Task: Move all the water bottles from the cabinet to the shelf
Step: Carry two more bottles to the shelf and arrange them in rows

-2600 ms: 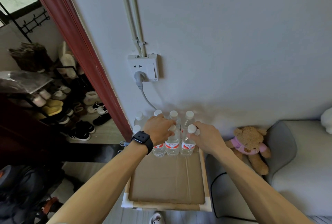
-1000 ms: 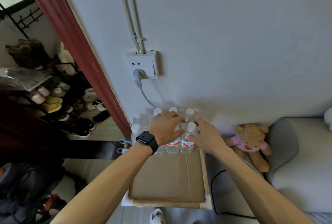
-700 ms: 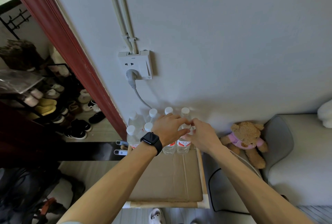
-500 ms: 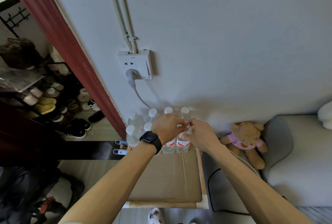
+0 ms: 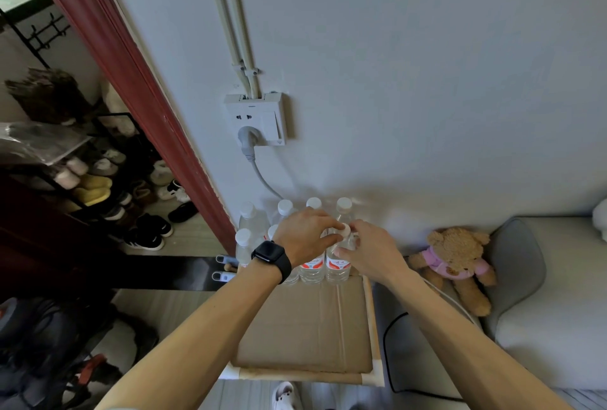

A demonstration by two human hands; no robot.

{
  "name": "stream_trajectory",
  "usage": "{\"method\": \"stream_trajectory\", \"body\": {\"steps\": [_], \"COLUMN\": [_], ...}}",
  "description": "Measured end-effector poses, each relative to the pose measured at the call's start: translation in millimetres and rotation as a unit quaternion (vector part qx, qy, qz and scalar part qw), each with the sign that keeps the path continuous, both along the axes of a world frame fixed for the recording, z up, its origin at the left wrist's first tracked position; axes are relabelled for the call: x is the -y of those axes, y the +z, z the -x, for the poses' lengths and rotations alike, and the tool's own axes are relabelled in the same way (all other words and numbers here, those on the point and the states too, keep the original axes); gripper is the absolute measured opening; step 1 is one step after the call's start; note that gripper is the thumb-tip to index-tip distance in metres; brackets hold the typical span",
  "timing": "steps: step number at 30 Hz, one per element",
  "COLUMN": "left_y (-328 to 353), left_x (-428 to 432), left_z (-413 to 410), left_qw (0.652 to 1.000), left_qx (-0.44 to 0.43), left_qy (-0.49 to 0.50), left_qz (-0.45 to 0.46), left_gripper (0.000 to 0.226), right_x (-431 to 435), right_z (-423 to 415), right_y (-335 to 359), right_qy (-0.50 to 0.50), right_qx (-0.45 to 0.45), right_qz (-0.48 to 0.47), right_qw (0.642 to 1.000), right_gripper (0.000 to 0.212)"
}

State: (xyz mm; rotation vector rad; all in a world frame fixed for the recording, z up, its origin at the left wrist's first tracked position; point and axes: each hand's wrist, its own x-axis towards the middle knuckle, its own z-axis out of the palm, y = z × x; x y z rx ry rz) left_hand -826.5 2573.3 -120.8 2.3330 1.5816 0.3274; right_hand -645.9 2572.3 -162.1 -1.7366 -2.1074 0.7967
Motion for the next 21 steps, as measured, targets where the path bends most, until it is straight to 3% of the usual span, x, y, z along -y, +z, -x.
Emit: {"method": "stream_trajectory", "body": {"steps": [9, 21], "left_y": [5, 8], "left_x": [-1, 3], "left_z": [17, 25], "left_qw": [0.995, 0.992], "left_qx": [-0.098, -0.118], "left_qy": [0.028, 0.042], "left_qz": [-0.015, 0.019], "left_gripper": [0.039, 0.043], "right_x": [-6, 0], "right_z": [-15, -16], "right_y": [4, 13], "right_qy": [0.024, 0.027], "right_qx": [0.035, 0.071], "right_qz": [0.006, 0.021], "right_qw": [0.999, 0.997], "right_gripper": [0.035, 0.041]}}
